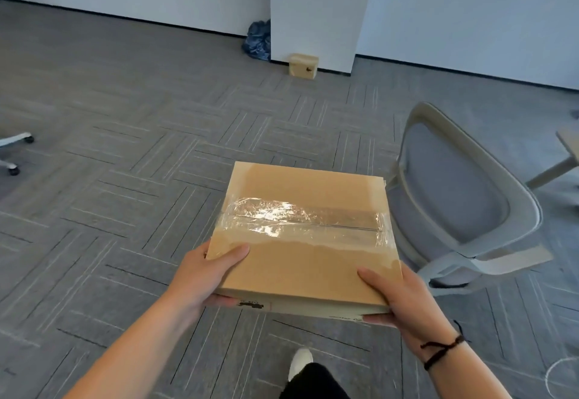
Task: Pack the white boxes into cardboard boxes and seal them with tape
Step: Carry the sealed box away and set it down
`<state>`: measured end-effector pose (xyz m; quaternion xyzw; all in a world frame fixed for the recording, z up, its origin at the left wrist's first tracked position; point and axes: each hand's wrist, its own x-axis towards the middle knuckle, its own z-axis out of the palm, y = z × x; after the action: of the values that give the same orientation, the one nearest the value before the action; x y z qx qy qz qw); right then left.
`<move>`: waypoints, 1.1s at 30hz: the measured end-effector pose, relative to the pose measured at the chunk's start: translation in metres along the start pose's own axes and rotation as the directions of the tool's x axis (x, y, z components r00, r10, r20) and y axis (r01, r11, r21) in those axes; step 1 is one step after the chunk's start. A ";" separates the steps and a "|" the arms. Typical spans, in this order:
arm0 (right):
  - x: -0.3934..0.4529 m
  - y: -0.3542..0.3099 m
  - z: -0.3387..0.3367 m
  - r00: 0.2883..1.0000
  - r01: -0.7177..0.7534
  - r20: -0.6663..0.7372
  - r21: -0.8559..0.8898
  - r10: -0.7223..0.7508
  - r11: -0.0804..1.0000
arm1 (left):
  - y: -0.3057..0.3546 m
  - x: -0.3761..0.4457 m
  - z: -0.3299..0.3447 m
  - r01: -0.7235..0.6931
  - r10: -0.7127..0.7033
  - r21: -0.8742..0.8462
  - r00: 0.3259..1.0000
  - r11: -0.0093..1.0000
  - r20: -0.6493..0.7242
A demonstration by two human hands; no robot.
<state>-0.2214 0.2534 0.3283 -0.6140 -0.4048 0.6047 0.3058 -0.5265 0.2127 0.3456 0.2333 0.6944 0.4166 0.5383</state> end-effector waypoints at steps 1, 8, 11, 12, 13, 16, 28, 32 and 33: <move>0.020 -0.009 0.005 1.000 -0.003 -0.007 -0.002 0.003 1.000 | 0.010 0.022 0.001 0.002 -0.002 0.007 1.000 1.000 0.003; 0.185 -0.080 0.025 0.999 -0.035 -0.018 0.028 0.036 0.999 | 0.098 0.183 0.027 0.036 -0.035 0.045 0.999 0.998 -0.014; 0.253 -0.125 0.028 0.999 -0.042 -0.016 0.034 0.042 0.999 | 0.149 0.246 0.041 0.037 -0.036 0.055 0.999 0.998 -0.017; 0.274 -0.142 0.029 0.999 -0.039 -0.013 0.030 0.039 0.999 | 0.166 0.264 0.045 0.036 -0.035 0.051 0.999 0.998 -0.017; 0.296 -0.159 0.030 0.999 -0.034 -0.011 0.028 0.034 0.999 | 0.181 0.284 0.048 0.031 -0.031 0.038 0.999 0.999 -0.014; 0.358 -0.205 0.037 1.000 -0.019 -0.011 0.003 0.019 1.000 | 0.223 0.340 0.055 0.024 -0.024 0.011 0.999 1.000 -0.023; 0.623 -0.349 0.121 0.999 0.002 -0.037 -0.017 -0.003 1.000 | 0.376 0.622 0.040 0.029 -0.029 -0.016 0.999 0.999 0.021; 0.702 -0.414 0.152 0.998 0.004 -0.065 -0.002 -0.004 1.000 | 0.453 0.712 0.029 0.030 -0.031 0.012 0.998 0.999 0.061; 0.720 -0.429 0.158 0.998 0.009 -0.068 0.011 -0.008 1.000 | 0.473 0.733 0.028 0.025 -0.026 0.017 0.997 1.000 0.071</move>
<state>-0.4751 1.0679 0.3303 -0.6308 -0.3933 0.5845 0.3254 -0.7873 1.0458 0.3301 0.2436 0.6811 0.3956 0.5659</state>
